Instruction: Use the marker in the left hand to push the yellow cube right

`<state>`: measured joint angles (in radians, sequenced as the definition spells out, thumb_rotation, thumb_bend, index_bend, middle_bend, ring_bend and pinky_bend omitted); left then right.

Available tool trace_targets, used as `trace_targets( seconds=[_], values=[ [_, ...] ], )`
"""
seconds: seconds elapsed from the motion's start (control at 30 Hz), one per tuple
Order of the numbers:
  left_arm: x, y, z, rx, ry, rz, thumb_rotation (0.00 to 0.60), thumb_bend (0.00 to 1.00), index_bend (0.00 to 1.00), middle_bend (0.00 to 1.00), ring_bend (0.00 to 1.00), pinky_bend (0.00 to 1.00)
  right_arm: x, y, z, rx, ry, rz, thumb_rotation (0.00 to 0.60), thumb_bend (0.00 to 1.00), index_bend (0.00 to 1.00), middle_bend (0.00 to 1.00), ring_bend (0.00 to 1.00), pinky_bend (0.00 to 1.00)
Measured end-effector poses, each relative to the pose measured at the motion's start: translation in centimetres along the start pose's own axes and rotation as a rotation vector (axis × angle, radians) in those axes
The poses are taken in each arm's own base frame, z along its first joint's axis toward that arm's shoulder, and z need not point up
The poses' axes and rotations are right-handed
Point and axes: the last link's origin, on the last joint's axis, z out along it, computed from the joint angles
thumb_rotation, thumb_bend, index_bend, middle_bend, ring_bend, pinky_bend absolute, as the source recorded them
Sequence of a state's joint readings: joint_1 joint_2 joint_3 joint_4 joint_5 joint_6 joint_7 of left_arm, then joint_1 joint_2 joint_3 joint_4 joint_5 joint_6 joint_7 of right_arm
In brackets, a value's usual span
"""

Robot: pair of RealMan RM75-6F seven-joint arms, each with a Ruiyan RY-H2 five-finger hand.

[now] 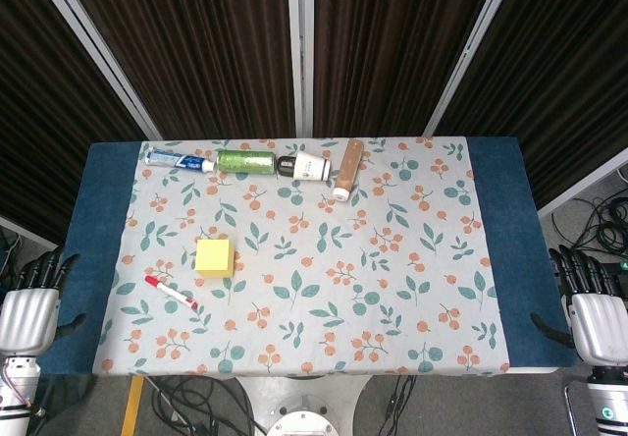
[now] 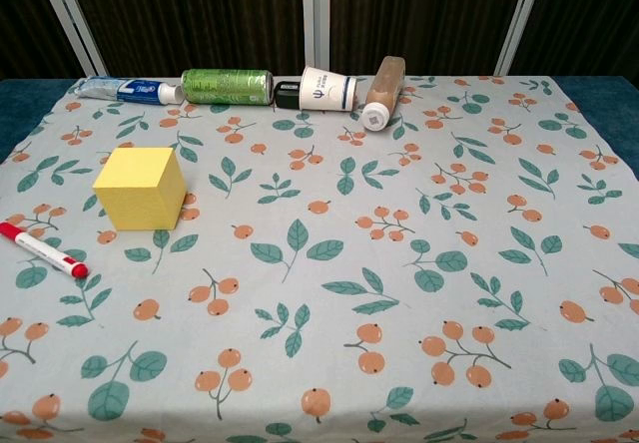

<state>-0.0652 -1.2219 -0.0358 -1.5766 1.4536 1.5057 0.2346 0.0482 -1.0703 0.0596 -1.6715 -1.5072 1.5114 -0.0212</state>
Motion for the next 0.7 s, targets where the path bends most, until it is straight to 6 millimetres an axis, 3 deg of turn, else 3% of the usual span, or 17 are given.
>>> trace_targets(
  seconds=[0.23, 0.37, 0.53, 0.7],
  values=[
    [-0.2, 0.1, -0.1, -0.005, -0.013, -0.009, 0.600, 0.00, 0.19, 0.17, 0.11, 0.16, 0.2, 0.0, 0.0, 0.007, 0.006, 0.006, 0.600, 0.08, 0.00, 0.04, 0.00, 0.08],
    [-0.1, 0.3, 0.1, -0.020, -0.011, -0.030, 0.600, 0.01, 0.25, 0.22, 0.15, 0.20, 0.5, 0.2, 0.1, 0.007, 0.023, 0.006, 0.600, 0.08, 0.00, 0.04, 0.00, 0.08],
    [0.0, 1.0, 1.5, -0.094, -0.011, -0.076, 0.600, 0.07, 0.36, 0.35, 0.23, 0.26, 1.2, 0.3, 0.4, 0.019, 0.053, -0.007, 0.600, 0.08, 0.00, 0.04, 0.00, 0.08],
    [-0.6, 1.9, 3.7, -0.185, -0.038, -0.139, 0.600, 0.11, 0.40, 0.38, 0.24, 0.28, 1.6, 0.1, 0.8, 0.041, 0.082, -0.014, 0.600, 0.08, 0.00, 0.04, 0.00, 0.08]
  ],
)
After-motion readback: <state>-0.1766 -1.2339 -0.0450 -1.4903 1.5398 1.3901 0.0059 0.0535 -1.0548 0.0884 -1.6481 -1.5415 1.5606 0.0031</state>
